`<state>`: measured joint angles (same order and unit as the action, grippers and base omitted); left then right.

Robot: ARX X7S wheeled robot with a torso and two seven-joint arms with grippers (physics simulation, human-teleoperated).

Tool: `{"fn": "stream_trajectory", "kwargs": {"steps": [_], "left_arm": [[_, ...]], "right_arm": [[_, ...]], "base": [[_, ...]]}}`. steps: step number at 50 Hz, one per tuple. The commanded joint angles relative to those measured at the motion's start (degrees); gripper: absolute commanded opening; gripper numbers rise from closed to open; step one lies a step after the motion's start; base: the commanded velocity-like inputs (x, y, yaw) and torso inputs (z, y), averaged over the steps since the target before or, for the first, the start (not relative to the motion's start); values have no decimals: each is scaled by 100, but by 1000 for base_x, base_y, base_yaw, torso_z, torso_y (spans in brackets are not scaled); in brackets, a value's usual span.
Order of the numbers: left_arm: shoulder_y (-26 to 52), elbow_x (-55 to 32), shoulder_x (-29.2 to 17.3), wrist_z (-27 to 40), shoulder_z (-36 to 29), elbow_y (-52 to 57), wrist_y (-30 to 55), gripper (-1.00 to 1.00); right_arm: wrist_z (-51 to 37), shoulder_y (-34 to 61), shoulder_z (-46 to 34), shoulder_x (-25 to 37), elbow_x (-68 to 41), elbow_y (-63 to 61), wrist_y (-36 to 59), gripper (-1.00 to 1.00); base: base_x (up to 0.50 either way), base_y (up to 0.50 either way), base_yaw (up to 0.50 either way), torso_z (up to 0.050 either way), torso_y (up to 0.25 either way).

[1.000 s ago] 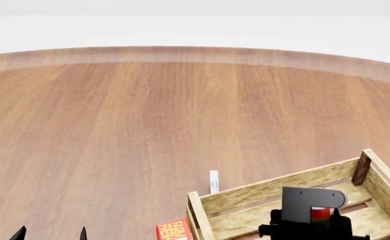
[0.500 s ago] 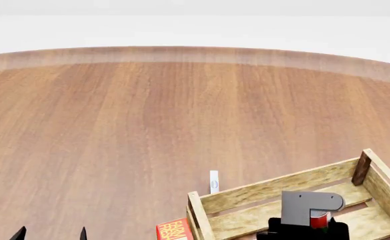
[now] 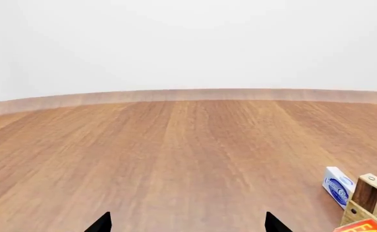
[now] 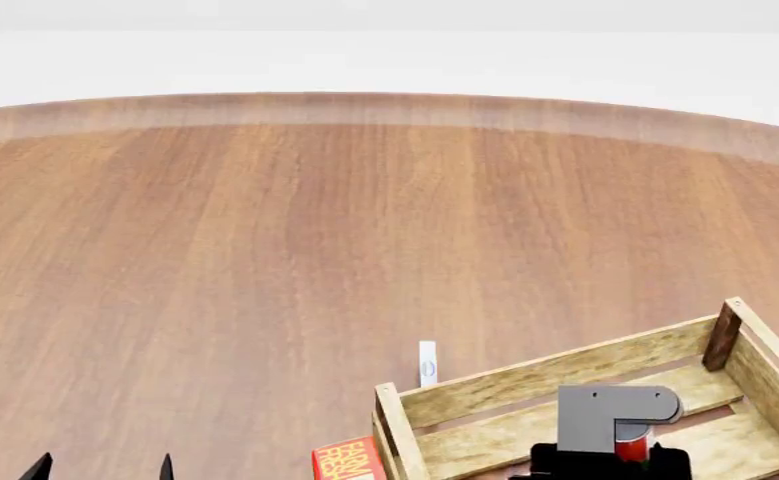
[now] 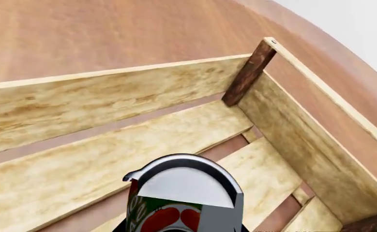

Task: Pick up the tomato sauce, and put it in the wooden tray.

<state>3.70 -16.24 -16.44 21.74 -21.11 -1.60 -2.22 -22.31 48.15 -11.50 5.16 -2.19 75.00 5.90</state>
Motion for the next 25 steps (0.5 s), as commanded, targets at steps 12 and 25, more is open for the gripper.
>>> {"fn": "stream_trajectory", "kwargs": {"steps": [12, 25], "left_arm": [[9, -26, -23, 30, -32, 3, -3, 100], [14, -39, -35, 45, -50, 0, -11, 100]], "right_arm": [[1107, 87, 500, 33, 74, -1, 235, -100], [1288, 88, 726, 30, 183, -1, 226, -100]], "base": [[0, 0, 0, 0, 0], [0, 0, 0, 0, 0]]}}
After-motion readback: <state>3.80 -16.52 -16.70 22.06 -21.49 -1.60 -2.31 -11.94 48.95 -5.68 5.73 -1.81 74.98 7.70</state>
